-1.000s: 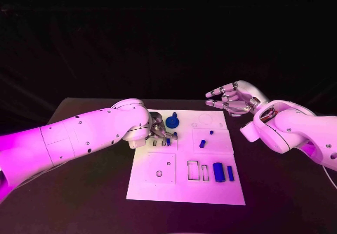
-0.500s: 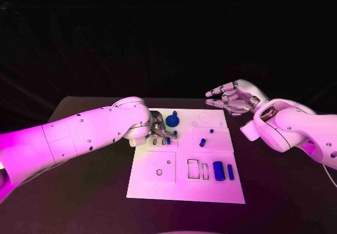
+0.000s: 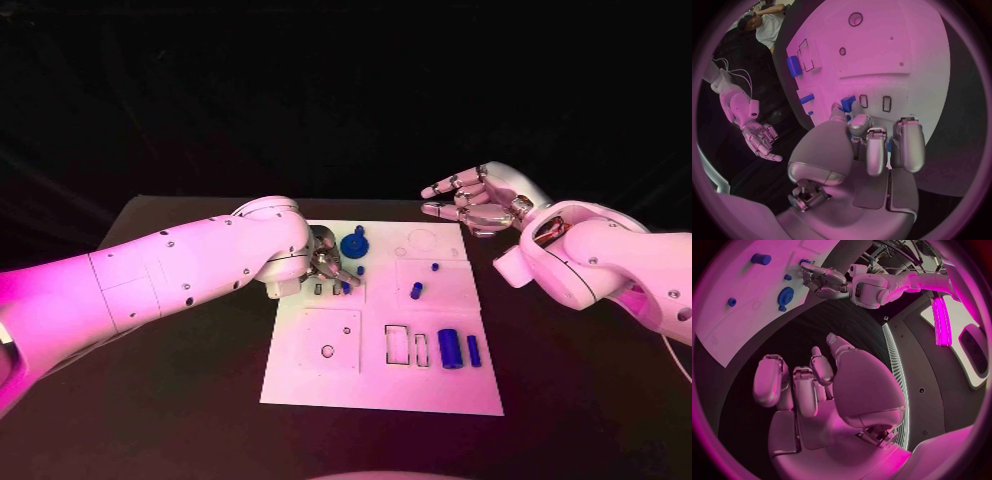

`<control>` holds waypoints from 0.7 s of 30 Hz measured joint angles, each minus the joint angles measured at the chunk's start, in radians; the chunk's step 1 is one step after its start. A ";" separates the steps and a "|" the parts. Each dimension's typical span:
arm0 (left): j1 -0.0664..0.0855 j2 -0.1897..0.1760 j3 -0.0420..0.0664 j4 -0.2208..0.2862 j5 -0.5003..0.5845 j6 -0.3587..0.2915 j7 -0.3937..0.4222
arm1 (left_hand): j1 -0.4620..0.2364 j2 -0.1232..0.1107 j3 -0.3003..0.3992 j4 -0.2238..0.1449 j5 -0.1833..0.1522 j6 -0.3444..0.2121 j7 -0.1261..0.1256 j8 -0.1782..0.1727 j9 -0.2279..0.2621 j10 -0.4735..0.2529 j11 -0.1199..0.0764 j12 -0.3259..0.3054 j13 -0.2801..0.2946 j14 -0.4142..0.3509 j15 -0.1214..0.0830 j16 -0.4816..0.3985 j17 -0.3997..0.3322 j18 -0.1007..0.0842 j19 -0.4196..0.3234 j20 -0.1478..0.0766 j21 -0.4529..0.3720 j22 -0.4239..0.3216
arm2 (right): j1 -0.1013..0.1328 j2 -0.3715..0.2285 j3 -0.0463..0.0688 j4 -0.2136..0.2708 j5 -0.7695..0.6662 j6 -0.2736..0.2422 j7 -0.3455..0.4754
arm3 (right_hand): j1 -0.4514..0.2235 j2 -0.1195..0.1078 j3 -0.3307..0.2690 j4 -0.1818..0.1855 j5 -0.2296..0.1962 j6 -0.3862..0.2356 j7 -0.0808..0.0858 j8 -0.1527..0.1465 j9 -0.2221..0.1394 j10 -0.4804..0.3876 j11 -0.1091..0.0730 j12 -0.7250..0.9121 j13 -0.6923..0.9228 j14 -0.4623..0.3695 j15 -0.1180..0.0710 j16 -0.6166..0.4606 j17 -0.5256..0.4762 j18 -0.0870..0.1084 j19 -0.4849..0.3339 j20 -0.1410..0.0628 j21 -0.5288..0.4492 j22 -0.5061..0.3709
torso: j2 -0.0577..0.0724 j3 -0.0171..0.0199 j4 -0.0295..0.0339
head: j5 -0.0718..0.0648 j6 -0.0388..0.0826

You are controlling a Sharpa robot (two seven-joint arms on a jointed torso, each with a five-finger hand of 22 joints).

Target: Assemble the parts on the task board

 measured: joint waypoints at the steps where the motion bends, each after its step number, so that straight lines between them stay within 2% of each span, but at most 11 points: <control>1: 0.000 0.000 0.000 0.000 0.000 0.001 0.000 | 0.014 0.003 0.010 -0.005 0.000 -0.002 -0.002 0.000 0.002 0.000 0.000 -0.003 0.000 0.000 0.000 0.000 0.000 0.000 0.000 0.000 0.000 0.000 | 0.000 0.001 0.000 -0.001 0.000 0.001 0.000 | 0.000 0.000 0.000 0.000 0.000 0.000 0.000 0.000 0.000 0.000 0.000 0.000 0.000 0.000 0.000 0.000 0.000 0.000 0.000 0.000 0.000 0.000 | 0.000 0.0002 0.0003 | 0.000 0.000; 7: 0.002 0.000 0.002 0.000 0.001 0.005 0.000 | 0.083 0.017 0.066 -0.041 -0.003 -0.015 -0.007 0.000 0.006 -0.006 -0.006 -0.012 0.000 0.001 -0.001 0.000 0.001 0.000 0.000 0.000 0.000 0.000 | -0.001 0.002 0.000 -0.003 0.000 0.004 -0.001 | 0.000 0.000 0.000 0.000 0.000 0.000 0.000 0.000 0.000 0.000 0.000 0.000 0.000 0.000 0.000 0.000 0.001 0.000 0.000 0.000 0.000 0.000 | 0.000 0.0003 0.0002 | 0.001 -0.004; 8: 0.002 0.000 0.002 0.001 0.001 0.005 0.000 | 0.096 0.019 0.079 -0.046 -0.003 -0.018 -0.007 -0.001 0.006 -0.009 -0.009 -0.012 0.000 0.001 -0.006 0.000 0.001 0.000 0.000 0.000 0.000 0.000 | -0.001 0.003 0.000 -0.003 0.000 0.005 -0.001 | 0.000 0.000 0.000 0.000 0.000 0.000 0.000 0.000 0.000 0.000 0.000 0.000 0.000 0.000 0.000 0.000 0.001 0.000 0.000 0.000 0.000 0.000 | 0.000 0.0002 0.0000 | 0.001 -0.004; 11: 0.004 -0.001 0.004 0.001 0.001 0.004 0.002 | 0.139 0.027 0.123 -0.062 -0.006 -0.032 -0.008 -0.019 0.003 -0.019 -0.011 -0.029 -0.008 0.000 -0.007 0.000 0.001 0.000 0.000 0.000 0.000 0.000 | -0.001 0.003 0.000 -0.003 0.000 0.006 -0.002 | 0.000 0.000 0.000 0.000 0.000 0.000 0.000 0.000 0.000 0.000 0.000 0.000 0.000 0.000 0.000 0.000 0.001 0.000 0.000 0.000 0.000 0.000 | 0.000 0.0002 -0.0004 | 0.001 -0.005; 13: 0.005 -0.001 0.004 0.001 0.002 0.004 0.002 | 0.166 0.028 0.137 -0.049 -0.005 -0.038 -0.009 -0.030 0.003 -0.027 -0.009 -0.038 -0.014 0.000 -0.007 0.000 0.001 0.000 -0.004 -0.004 0.000 0.000 | -0.001 0.003 0.000 -0.003 0.000 0.007 -0.002 | 0.000 0.000 0.000 0.000 0.000 0.000 0.000 0.000 0.000 0.000 0.000 0.000 0.000 0.000 0.000 0.000 0.001 0.000 0.000 0.000 -0.004 -0.001 | 0.000 0.0002 -0.0005 | 0.000 -0.007; 16: 0.005 -0.002 0.004 0.002 0.004 0.003 0.003 | 0.197 0.020 0.165 -0.021 0.019 -0.044 -0.004 -0.043 0.000 -0.033 -0.004 -0.052 -0.023 0.000 -0.007 0.000 0.000 0.000 -0.004 -0.004 0.000 0.000 | -0.001 0.003 -0.001 -0.004 -0.001 0.007 -0.002 | 0.000 0.000 0.000 0.000 0.000 0.000 0.000 0.000 0.000 0.000 0.000 0.000 0.000 0.000 0.000 0.000 0.001 0.000 0.000 0.000 -0.004 -0.001 | 0.000 0.0002 -0.0006 | -0.002 -0.007; 17: 0.005 -0.003 0.004 0.002 0.004 0.003 0.003 | 0.207 0.012 0.180 -0.006 0.030 -0.048 -0.001 -0.049 -0.002 -0.038 -0.002 -0.058 -0.026 0.000 -0.007 0.000 0.000 0.000 -0.004 -0.004 0.000 0.000 | -0.001 0.003 -0.001 -0.004 -0.001 0.007 -0.002 | 0.000 0.000 0.000 0.000 0.000 0.000 0.000 0.000 0.000 0.000 0.000 0.000 0.000 0.000 0.000 0.000 0.001 0.000 0.000 0.000 -0.004 -0.001 | 0.000 0.0002 -0.0006 | -0.002 -0.008; 19: 0.005 -0.003 0.004 0.002 0.006 0.003 0.003 | 0.230 -0.018 0.235 0.050 0.048 -0.051 0.000 -0.059 -0.002 -0.045 0.005 -0.072 -0.035 0.000 -0.007 0.000 0.000 0.000 -0.004 -0.004 -0.004 0.000 | -0.001 0.004 -0.001 -0.004 -0.003 0.008 -0.002 | 0.000 0.000 0.000 0.000 0.000 0.000 0.000 0.000 0.000 0.000 0.000 0.000 0.000 0.000 0.000 0.000 0.001 0.000 0.000 0.000 -0.004 -0.001 | 0.000 0.0002 -0.0005 | -0.003 -0.009; 20: 0.005 -0.004 0.003 0.002 0.007 0.003 0.003 | 0.220 -0.051 0.278 0.092 0.052 -0.052 0.002 -0.059 -0.001 -0.045 0.005 -0.076 -0.040 0.000 -0.007 0.000 0.000 0.000 -0.004 -0.004 -0.004 0.000 | -0.001 0.004 -0.001 -0.004 -0.004 0.008 -0.002 | 0.000 0.000 0.000 0.000 0.000 0.000 0.000 0.000 0.000 0.000 0.000 0.000 0.000 0.000 0.000 0.000 0.001 0.000 0.000 0.000 -0.004 -0.001 | 0.000 0.0002 -0.0005 | -0.003 -0.009; 21: 0.004 -0.004 0.002 0.001 0.008 0.003 0.003 | 0.187 -0.104 0.390 0.103 0.056 -0.048 0.006 -0.059 0.005 -0.041 0.009 -0.076 -0.039 0.000 -0.005 0.000 0.000 0.000 -0.004 -0.004 -0.004 0.000 | -0.001 0.004 -0.001 -0.004 -0.006 0.008 -0.002 | 0.000 0.000 0.000 0.000 0.000 0.000 0.000 0.000 0.000 0.000 0.000 0.000 0.000 0.000 0.000 0.000 0.001 0.000 0.000 0.000 -0.004 -0.001 | 0.000 0.0002 -0.0004 | -0.003 -0.010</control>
